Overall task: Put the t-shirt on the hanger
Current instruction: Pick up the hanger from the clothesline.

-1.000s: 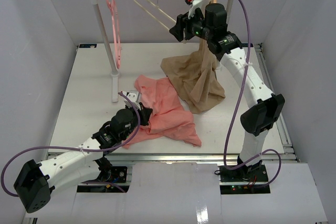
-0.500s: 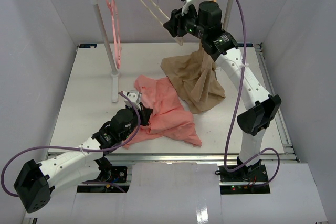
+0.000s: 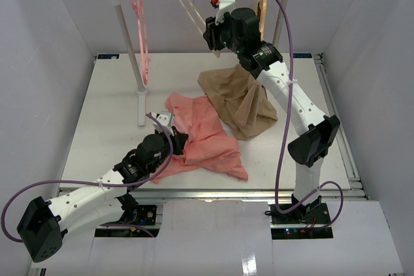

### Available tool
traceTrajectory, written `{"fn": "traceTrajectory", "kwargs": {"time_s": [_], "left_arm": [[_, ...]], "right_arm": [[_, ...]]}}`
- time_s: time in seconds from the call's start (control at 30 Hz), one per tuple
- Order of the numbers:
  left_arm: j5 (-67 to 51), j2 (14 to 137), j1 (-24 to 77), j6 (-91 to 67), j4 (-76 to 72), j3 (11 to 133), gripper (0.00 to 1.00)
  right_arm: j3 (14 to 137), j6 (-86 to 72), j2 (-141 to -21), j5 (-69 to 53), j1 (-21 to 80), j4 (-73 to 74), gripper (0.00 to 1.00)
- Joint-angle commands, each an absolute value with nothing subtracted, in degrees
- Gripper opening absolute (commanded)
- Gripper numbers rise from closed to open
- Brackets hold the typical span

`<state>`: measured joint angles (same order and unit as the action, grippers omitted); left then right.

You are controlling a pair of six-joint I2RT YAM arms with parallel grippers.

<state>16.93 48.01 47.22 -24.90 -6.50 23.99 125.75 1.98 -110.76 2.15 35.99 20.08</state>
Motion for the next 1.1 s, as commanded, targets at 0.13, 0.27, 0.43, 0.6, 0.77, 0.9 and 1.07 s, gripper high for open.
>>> {"fn": "traceTrajectory", "kwargs": {"time_s": [0.13,0.27,0.43,0.6,0.77,0.9,1.07], "left_arm": [[16.1,47.5,47.5,-24.7,-7.6,25.0,0.00],[15.8,47.8,47.5,-24.8,-7.7,25.1,0.00],[15.8,47.2,47.4,-24.9,-7.6,25.0,0.00],[15.8,46.9,47.4,-24.9,-7.6,24.8,0.00],[15.5,46.9,47.5,-25.1,-7.7,24.8,0.00],[14.9,46.9,47.5,-25.2,-8.6,24.3,0.00],[15.5,48.0,47.5,-25.2,-8.3,24.5,0.00]], "right_arm": [[125.9,4.8,-109.9,9.0,38.7,17.6,0.20],[125.6,5.8,-109.1,11.6,39.8,15.5,0.09],[124.9,6.9,-107.7,13.9,40.4,13.1,0.08],[124.5,8.3,-106.4,15.1,40.5,13.0,0.08],[122.3,8.8,-104.3,14.9,40.5,11.7,0.08],[119.8,9.2,-102.7,14.2,40.4,8.9,0.08],[121.0,8.9,-102.7,13.5,40.4,9.0,0.08]]}}
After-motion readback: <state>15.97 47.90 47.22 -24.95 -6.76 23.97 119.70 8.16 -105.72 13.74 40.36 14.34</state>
